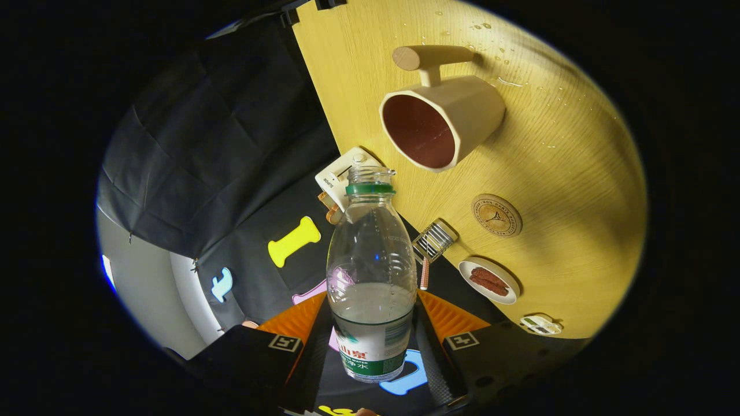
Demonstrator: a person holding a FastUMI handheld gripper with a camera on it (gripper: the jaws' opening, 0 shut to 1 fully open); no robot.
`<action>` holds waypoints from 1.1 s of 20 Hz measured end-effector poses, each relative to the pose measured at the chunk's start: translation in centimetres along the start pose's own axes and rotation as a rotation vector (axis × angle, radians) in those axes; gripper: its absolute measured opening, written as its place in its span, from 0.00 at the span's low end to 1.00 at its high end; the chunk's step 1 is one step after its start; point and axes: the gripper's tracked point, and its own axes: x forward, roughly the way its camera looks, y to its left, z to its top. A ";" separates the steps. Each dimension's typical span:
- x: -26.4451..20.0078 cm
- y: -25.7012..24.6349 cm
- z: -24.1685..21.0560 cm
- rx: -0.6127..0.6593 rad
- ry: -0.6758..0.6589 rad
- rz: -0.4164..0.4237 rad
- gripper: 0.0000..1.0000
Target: Take the bottle from table, then pour the juice into the cup, finally place the bottle on the coaster
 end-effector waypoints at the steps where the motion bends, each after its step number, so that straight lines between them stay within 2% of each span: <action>1: -0.1 -0.3 -0.1 -0.043 0.004 -0.004 0.75; 9: -0.8 -0.9 -0.8 -0.567 0.062 0.026 0.75; 13: -0.9 -0.6 -1.5 -0.850 0.085 0.071 0.75; 17: -0.3 0.4 -1.6 -1.179 0.020 0.123 0.75; 22: 0.4 0.8 -4.1 -1.596 -0.017 0.170 0.75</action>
